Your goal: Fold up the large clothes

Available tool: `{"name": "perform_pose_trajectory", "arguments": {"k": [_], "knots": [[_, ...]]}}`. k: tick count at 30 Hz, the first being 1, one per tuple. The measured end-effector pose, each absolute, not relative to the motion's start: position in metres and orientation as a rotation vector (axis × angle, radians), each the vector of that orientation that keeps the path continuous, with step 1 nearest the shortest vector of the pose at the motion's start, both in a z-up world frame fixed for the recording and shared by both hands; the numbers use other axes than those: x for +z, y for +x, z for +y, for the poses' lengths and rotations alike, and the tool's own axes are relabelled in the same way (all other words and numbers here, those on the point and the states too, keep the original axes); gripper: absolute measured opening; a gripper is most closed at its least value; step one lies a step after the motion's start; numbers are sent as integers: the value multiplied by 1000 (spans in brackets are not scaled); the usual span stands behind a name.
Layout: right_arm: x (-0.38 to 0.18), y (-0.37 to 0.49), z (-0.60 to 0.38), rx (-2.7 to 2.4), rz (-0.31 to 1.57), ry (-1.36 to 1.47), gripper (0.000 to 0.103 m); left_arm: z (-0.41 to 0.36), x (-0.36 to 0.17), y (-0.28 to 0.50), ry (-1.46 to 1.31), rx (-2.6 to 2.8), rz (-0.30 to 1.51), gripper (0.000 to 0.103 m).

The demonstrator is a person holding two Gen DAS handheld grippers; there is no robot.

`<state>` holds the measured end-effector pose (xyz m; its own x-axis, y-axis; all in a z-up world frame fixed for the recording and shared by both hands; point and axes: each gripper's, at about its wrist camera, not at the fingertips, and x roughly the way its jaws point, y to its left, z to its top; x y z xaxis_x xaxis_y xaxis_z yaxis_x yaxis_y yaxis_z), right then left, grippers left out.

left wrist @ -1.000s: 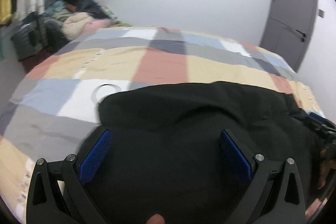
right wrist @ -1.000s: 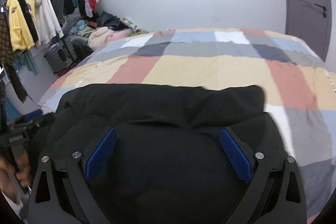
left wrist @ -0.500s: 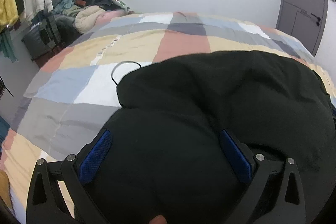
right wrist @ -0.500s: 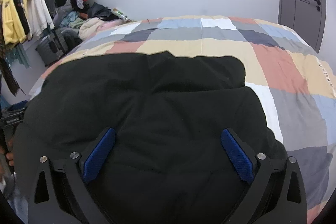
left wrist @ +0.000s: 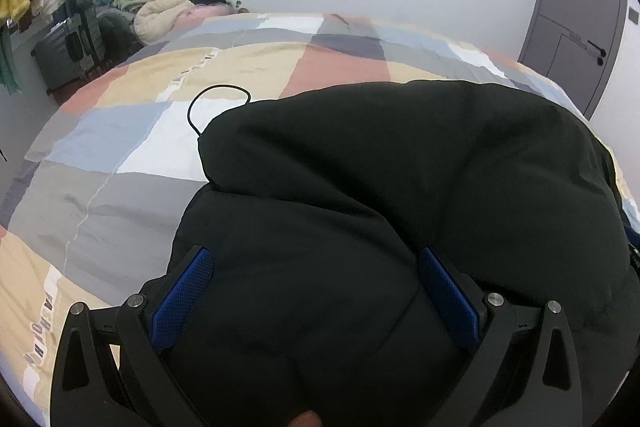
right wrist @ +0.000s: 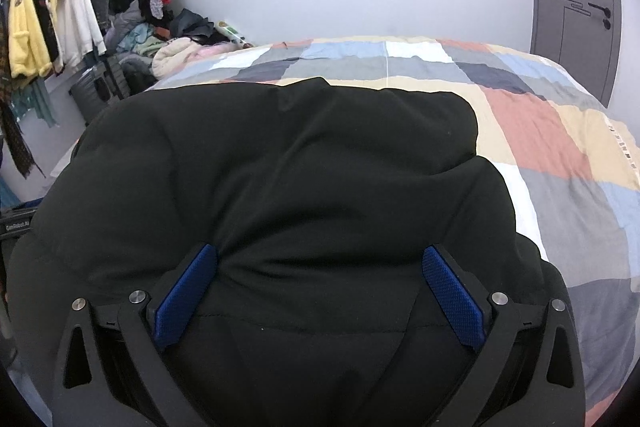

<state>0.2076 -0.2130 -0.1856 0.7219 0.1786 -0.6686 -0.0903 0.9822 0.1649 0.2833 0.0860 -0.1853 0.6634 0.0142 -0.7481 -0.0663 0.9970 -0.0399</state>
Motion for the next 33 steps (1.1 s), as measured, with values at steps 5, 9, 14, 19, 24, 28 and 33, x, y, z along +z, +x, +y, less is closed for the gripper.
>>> {"name": "perform_pose_trajectory", "arguments": {"k": [5, 9, 14, 19, 24, 28, 33], "knots": [[-184, 206, -214, 142, 751, 123, 103, 85, -181, 282, -76, 50, 838, 103], [-173, 202, -214, 125, 756, 111, 103, 84, -172, 282, -69, 67, 855, 103], [-132, 195, -209, 123, 722, 88, 103, 77, -135, 261, -87, 29, 828, 103], [-67, 176, -208, 139, 645, 124, 103, 65, -68, 227, -105, 11, 753, 103], [8, 139, -198, 196, 544, 141, 103, 44, 0, 182, -65, -8, 662, 103], [53, 104, -188, 239, 459, 140, 103, 26, 42, 145, -36, -36, 599, 103], [85, 59, -172, 285, 382, 144, 103, 10, 72, 103, -32, -73, 538, 103]]}}
